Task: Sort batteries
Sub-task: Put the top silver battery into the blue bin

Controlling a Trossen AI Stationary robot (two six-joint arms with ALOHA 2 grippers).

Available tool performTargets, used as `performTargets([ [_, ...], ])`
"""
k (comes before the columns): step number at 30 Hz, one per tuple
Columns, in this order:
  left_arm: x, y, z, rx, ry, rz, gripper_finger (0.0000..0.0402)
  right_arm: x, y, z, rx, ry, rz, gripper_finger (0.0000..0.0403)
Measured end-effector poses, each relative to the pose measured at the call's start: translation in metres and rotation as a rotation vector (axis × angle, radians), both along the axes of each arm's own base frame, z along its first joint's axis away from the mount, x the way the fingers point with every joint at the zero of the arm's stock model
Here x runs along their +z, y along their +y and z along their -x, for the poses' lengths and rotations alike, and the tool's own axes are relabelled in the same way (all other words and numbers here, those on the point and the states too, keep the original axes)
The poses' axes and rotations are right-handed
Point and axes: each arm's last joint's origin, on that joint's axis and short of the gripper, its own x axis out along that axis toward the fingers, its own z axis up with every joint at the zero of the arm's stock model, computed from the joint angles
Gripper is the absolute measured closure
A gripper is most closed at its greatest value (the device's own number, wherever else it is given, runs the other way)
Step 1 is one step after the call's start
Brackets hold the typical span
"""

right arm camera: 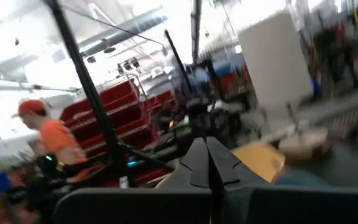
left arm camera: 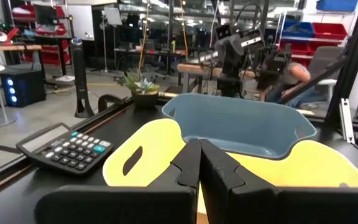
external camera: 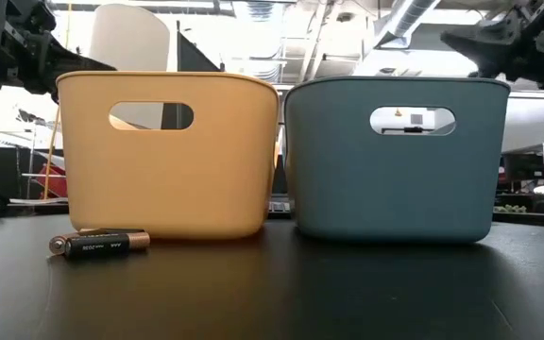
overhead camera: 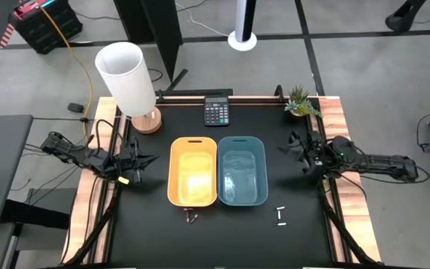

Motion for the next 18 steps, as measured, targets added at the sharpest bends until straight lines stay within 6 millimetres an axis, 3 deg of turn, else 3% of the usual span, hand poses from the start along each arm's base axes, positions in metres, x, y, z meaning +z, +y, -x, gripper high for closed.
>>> performTargets([
  [6,0.0,0.0,0.0,-0.005,-0.022,0.085,0.0401,0.026,0.003,0.004,0.025,-0.024,0.194,0.0403],
  [14,-0.003,0.0,0.0,-0.006,0.01,0.078,0.0401,0.055,0.018,0.0,0.191,0.484,0.308,0.0391],
  [18,-0.004,0.0,0.0,-0.006,0.025,0.09,0.0401,0.056,0.027,-0.009,0.192,0.773,0.336,0.0391],
])
